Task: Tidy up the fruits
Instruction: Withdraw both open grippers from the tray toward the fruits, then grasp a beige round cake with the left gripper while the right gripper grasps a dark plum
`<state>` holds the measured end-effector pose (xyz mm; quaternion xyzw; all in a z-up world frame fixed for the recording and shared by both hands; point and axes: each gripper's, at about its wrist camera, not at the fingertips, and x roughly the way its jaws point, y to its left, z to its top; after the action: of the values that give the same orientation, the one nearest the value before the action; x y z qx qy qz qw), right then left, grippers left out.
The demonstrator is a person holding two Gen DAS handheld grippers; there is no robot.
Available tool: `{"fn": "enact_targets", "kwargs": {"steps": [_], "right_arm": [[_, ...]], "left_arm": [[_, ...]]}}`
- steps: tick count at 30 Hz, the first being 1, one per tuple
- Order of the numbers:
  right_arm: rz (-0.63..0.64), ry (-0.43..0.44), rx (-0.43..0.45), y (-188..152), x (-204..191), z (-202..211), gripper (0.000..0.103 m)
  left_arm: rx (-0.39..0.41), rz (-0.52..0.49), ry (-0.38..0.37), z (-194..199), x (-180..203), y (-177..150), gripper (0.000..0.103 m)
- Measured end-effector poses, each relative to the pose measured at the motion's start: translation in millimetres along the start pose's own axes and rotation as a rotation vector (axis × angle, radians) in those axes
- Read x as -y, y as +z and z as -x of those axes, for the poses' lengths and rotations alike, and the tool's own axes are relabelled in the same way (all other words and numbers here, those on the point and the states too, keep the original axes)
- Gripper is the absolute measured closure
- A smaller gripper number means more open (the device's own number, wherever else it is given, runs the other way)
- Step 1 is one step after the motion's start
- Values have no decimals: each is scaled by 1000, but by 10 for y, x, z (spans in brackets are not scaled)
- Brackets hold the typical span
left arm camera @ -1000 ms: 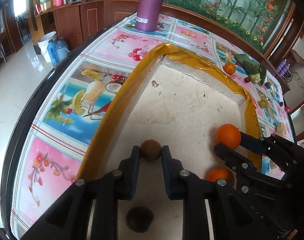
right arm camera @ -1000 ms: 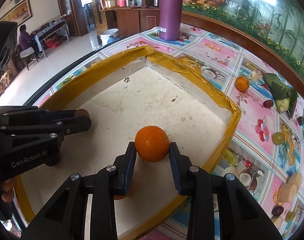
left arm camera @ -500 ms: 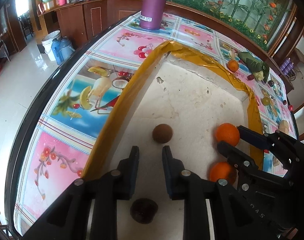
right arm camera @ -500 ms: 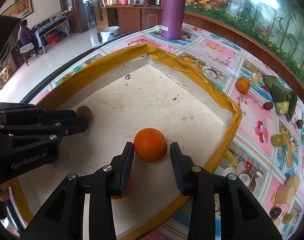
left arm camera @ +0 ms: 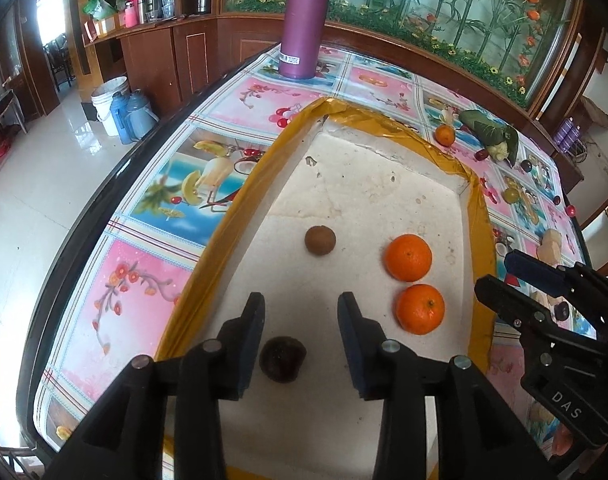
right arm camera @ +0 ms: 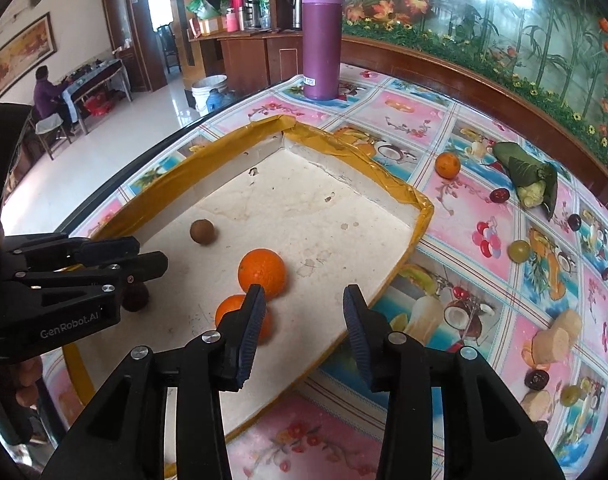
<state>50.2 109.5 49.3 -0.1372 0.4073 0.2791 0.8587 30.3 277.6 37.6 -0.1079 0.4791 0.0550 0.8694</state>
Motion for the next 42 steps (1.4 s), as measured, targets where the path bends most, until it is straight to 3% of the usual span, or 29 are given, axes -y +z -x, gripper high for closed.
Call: {"fn": "enact_targets", "kwargs": {"steps": [8, 13, 24, 28, 35, 42], "right_arm": [[-43, -53, 9, -307, 115, 329, 63], [-85, -121, 7, -563, 274, 536, 63], [-211, -181, 27, -1139, 753, 990, 57], [-253, -197, 28, -1346, 968, 1123, 55], [-298, -174, 16, -1619, 1297, 1186, 55], [-326, -131, -11, -1735, 1519, 1103, 55]], "left_arm": [[50, -43, -14, 227, 224, -156, 58], [54, -76, -39, 292, 440, -245, 58], [60, -149, -89, 434, 1000, -438, 58], [67, -172, -98, 493, 1203, -524, 47], [28, -241, -126, 480, 1528, -723, 45], [-44, -383, -251, 458, 1966, -1126, 43]]}}
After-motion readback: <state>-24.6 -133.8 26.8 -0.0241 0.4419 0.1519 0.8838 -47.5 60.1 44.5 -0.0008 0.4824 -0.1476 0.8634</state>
